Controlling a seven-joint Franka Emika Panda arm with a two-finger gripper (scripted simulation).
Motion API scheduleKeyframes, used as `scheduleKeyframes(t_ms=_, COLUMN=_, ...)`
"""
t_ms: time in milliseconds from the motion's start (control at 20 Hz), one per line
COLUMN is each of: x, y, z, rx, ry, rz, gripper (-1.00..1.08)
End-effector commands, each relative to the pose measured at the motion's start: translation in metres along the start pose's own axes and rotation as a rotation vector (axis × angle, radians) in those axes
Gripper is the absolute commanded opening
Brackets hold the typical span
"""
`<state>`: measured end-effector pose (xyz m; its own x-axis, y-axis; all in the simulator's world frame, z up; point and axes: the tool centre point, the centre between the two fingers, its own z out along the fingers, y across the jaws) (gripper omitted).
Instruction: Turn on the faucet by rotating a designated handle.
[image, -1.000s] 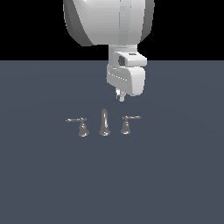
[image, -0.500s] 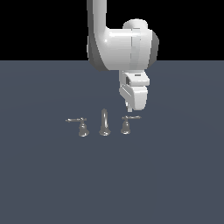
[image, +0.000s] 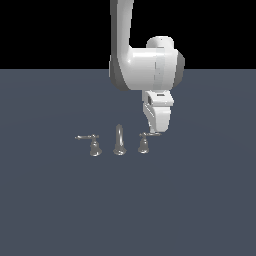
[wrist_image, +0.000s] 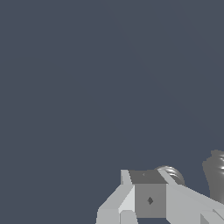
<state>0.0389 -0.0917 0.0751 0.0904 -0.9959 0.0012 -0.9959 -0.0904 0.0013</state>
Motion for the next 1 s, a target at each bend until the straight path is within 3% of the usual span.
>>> scheduleKeyframes(t_ms=0, x=0.001, y=-0.001, z=0.001, rx=0.001, ry=0.0, rz=0.006, gripper=-1.0)
scheduleKeyframes(t_ms=450, x=-0.001, y=0.0, z=-0.002, rx=0.001, ry=-0.001, rz=-0.004, gripper=-1.0)
scheduleKeyframes(t_ms=950, x=0.016, y=0.034, z=-0.002, rx=0.001, ry=-0.001, rz=-0.004, gripper=-1.0)
